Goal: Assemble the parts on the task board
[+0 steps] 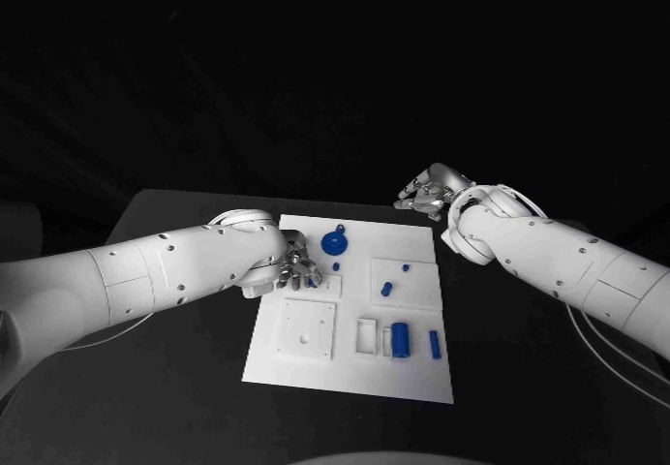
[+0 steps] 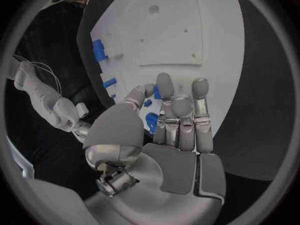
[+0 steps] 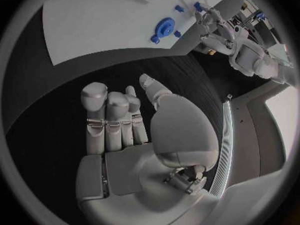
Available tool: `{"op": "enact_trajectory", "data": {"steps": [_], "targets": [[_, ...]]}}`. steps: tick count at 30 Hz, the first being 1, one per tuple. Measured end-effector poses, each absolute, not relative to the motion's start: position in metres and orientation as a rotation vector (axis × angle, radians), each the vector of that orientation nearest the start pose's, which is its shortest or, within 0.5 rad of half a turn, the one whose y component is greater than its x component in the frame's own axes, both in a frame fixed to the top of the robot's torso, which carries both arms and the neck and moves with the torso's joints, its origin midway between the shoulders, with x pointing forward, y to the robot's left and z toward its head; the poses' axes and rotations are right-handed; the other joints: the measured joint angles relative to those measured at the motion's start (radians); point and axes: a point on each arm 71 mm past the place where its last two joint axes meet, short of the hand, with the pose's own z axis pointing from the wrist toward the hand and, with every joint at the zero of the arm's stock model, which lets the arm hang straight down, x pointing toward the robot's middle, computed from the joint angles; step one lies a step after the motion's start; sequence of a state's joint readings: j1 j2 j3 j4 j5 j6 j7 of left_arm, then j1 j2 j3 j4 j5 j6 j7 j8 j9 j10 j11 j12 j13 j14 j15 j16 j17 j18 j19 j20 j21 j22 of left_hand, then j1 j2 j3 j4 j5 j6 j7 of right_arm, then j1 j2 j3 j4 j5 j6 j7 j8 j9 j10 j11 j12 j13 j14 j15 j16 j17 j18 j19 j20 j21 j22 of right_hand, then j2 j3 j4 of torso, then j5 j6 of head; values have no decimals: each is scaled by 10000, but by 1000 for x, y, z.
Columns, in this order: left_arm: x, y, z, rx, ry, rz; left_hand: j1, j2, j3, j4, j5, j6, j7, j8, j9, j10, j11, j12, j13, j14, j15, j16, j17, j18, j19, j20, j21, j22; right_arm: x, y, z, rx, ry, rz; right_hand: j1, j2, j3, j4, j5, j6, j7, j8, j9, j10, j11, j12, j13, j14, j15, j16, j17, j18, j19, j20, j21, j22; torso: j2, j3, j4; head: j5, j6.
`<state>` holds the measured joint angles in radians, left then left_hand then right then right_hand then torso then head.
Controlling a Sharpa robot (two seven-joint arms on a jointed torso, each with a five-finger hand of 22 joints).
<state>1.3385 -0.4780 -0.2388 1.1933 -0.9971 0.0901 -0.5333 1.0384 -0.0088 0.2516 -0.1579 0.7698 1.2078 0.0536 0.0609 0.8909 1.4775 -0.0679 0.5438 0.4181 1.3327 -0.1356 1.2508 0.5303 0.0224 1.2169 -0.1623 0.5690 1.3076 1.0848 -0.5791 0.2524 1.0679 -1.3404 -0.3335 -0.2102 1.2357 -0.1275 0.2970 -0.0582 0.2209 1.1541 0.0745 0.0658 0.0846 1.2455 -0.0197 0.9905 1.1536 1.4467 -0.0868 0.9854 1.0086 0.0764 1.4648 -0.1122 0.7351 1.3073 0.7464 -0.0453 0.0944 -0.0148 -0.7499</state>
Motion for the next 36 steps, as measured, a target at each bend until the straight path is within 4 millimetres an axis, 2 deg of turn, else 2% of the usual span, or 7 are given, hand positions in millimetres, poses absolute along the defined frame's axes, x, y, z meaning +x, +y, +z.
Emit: {"op": "enact_trajectory", "data": {"steps": [17,30,36], "targets": [[529,129,-233,-747,23247,-2769,-39,39,-12,-12,-3,9,-3,22,-45,0,0,99,55,10,-13,71,15,0,0,0,0,-2,572,-224,-189,3618,16012,5261,0,0,14,-68,0,0,0,0,0,-36,-36,0,-12,0,0,0,0,0,0,0,-35,0,-1,5,1,-23,-40],[529,126,-233,-619,23195,-2630,-39,39,128,-21,-662,31,12,82,82,20,19,205,115,10,-13,100,141,-2,0,0,0,-2,571,-223,-192,3627,16058,5272,0,0,14,-68,0,0,0,0,0,-36,-35,0,-20,0,0,0,0,0,0,0,-35,0,0,3,2,-22,-60],[529,125,-233,-568,23176,-2592,-39,39,227,2,-741,135,30,90,227,86,86,284,162,37,-39,198,336,-9,0,0,-40,-2,571,-223,-192,3626,16063,5277,0,0,14,-68,0,0,0,0,0,-35,-35,0,-19,0,0,0,-1,0,0,0,-35,0,2,1,1,-35,-68]]}}
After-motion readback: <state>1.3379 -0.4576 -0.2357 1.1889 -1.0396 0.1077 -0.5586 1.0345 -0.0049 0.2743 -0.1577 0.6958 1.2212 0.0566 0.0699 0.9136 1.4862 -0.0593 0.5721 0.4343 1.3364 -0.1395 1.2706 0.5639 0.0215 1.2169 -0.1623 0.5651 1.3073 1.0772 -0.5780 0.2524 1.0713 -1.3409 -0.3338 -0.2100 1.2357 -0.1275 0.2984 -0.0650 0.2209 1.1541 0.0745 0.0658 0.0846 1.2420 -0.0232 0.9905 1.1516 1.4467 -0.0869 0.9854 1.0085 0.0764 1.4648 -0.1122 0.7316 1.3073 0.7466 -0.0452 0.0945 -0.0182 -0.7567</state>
